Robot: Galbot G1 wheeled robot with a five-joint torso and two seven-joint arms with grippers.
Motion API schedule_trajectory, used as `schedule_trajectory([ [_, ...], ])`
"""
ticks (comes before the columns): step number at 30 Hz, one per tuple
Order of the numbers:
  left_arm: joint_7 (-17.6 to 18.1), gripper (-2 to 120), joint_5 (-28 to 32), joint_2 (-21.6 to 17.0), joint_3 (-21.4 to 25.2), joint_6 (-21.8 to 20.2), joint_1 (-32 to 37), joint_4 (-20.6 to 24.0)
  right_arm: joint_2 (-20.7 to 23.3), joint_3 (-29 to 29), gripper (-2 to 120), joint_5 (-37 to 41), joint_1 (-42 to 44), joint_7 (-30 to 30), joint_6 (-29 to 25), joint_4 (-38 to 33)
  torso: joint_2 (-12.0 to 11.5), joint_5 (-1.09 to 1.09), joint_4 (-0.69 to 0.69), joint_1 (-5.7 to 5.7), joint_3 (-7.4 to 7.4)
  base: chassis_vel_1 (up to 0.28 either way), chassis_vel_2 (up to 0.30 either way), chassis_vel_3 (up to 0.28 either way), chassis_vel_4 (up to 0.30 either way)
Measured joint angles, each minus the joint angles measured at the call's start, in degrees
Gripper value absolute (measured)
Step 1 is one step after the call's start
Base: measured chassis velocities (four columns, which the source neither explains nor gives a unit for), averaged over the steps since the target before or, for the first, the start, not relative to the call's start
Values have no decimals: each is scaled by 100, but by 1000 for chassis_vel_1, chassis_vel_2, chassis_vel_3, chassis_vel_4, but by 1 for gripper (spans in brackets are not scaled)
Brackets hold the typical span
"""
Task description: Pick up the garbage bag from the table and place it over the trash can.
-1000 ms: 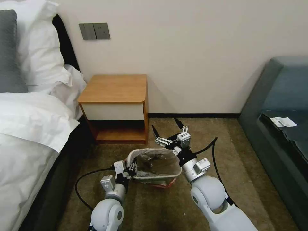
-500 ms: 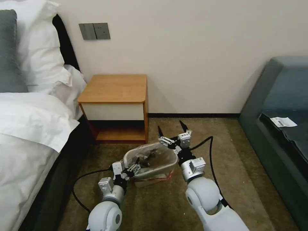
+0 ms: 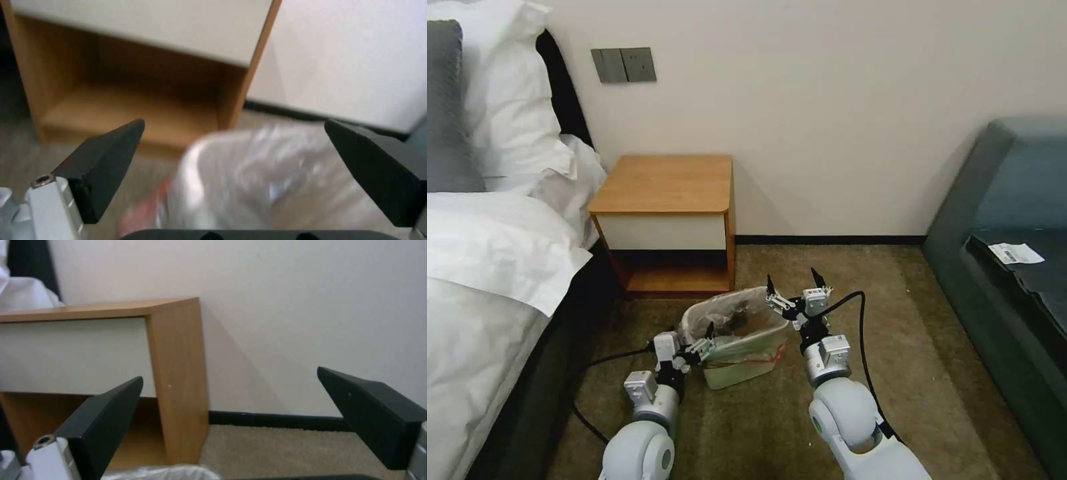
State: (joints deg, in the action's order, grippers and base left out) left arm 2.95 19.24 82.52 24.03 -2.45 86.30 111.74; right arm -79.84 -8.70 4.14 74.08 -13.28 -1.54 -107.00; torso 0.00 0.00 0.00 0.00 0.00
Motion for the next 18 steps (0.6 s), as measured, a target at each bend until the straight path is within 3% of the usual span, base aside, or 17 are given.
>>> schedule_trajectory([
  [2,-96,100,-18,-33,10,250,-74,-88,-42,-45,100,-40,23,-3,-132,78,0,0,0,0,0,0,0,0,0],
  [4,-468,100,-92,-134,37,918,-302,-434,-149,-161,100,-184,109,20,-438,284,0,0,0,0,0,0,0,0,0],
  [5,-468,100,-92,-134,37,918,-302,-434,-149,-161,100,-184,109,20,-438,284,0,0,0,0,0,0,0,0,0],
  [8,-1046,100,-92,-265,76,1603,-612,-979,-325,-356,100,-332,256,306,-954,622,0,0,-1,0,0,0,0,0,0],
  [12,-1229,100,-105,-260,81,2101,-756,-1269,-435,-516,100,-429,287,480,-1168,779,0,0,-1,0,0,0,0,0,0],
  [18,-1102,100,-217,-144,76,2247,-705,-1240,-515,-622,100,-526,259,566,-1228,802,0,0,0,0,0,0,0,0,0],
])
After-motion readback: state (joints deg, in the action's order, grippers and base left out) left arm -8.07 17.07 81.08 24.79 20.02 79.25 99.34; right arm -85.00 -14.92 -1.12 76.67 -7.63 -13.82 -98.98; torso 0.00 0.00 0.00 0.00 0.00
